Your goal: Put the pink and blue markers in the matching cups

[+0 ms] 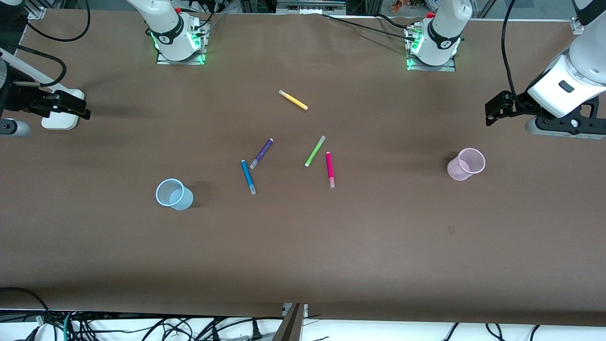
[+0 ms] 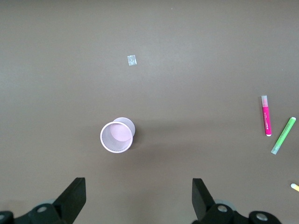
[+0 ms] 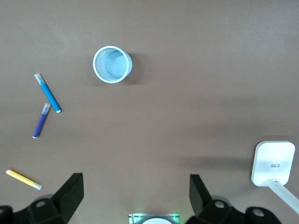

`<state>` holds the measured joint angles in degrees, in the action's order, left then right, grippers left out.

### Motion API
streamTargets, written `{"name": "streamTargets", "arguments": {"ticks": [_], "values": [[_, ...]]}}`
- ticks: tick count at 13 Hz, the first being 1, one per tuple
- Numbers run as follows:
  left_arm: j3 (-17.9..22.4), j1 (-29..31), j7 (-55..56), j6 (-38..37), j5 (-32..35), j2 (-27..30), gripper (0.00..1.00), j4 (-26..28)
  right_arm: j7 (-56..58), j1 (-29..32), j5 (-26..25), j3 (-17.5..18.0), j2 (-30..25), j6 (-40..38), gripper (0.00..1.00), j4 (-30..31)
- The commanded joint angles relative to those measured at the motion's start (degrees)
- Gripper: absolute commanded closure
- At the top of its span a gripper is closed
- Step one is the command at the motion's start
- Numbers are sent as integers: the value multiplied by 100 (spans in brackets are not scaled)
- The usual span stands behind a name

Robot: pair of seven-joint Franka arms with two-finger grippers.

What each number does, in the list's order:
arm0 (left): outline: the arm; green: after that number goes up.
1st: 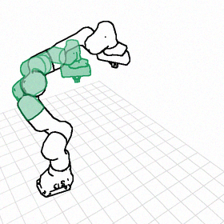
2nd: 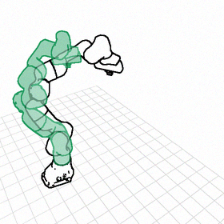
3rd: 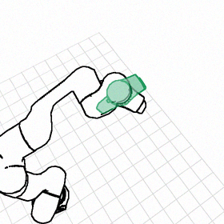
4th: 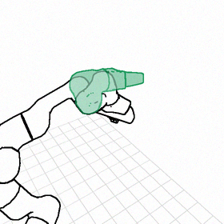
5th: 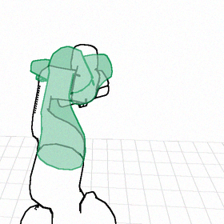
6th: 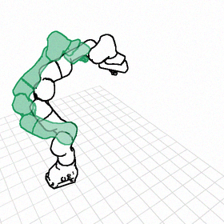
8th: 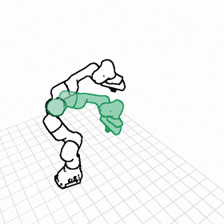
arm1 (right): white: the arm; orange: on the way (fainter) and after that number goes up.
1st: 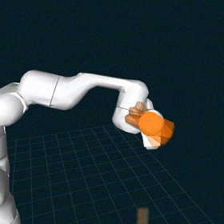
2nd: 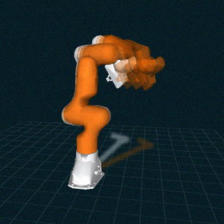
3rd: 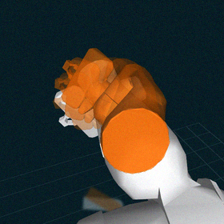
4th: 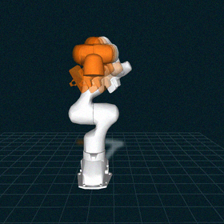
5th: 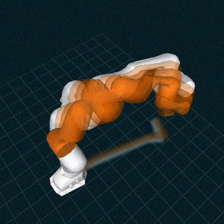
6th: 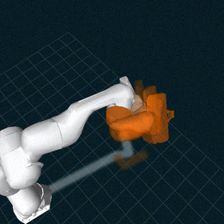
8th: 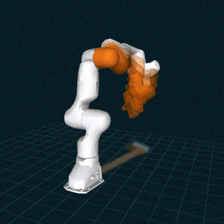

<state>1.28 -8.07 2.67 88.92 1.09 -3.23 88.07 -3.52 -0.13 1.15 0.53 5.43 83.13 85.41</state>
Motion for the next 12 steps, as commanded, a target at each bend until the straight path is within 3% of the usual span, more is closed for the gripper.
{"name": "streamTargets", "arguments": {"ticks": [1,12], "values": [[22,-1,-82,-165,-91,-168,0,-325,-88,-49,96,-62,28,-86,0,-41],[22,16,-99,-209,-91,-256,0,-369,-43,-57,69,-53,64,-7,0,-59]]}}
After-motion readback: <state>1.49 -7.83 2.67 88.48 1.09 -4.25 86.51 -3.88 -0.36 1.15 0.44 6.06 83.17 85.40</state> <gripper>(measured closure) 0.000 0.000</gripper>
